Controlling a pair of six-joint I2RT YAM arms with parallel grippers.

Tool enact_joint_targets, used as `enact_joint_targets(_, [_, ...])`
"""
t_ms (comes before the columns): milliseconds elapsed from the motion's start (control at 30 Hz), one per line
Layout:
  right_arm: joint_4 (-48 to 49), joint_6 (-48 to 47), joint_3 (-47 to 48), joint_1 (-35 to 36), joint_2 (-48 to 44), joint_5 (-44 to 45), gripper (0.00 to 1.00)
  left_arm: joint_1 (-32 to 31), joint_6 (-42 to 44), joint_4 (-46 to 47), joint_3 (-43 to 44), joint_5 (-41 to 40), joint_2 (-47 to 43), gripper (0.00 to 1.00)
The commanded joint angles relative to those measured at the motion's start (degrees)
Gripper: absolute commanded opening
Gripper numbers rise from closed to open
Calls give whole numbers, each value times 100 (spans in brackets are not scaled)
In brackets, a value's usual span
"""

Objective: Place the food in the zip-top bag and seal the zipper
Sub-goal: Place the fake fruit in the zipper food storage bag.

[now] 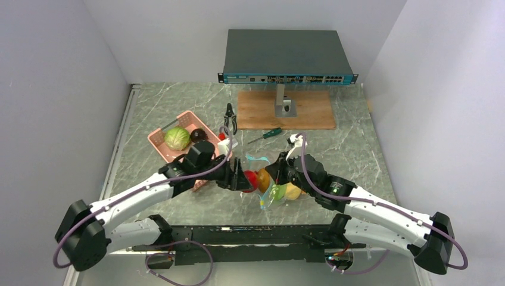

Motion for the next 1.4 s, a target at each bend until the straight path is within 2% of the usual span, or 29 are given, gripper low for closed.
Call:
enact_joint_targets(0, [317, 79, 123, 24, -72, -145, 0, -311, -69, 227, 621, -358, 503, 54])
enact_joint_targets(200, [300, 126, -8, 15, -267, -167, 0, -460, -11, 316, 1005, -356, 1089, 57])
enact_joint_targets(367, [317, 190, -75, 20, -349, -220, 0, -528, -192, 632, 1051, -262, 1463, 65])
enact_joint_targets(567, [280, 44, -2, 19, -289, -81, 0, -637, -195, 652, 1211, -281, 1636, 82])
enact_joint_targets(767, [185, -37, 80, 15, -237, -53, 0, -702, -151, 628, 1075, -442, 1416, 93])
enact_joint_targets(833, [198, -46, 85, 19, -243, -32, 0, -700, -94, 468, 1107, -541, 1341, 99])
enact_joint_targets(1367, [195, -87, 146, 16, -57, -10, 0, -694, 275, -314, 1169, -1115, 641, 100])
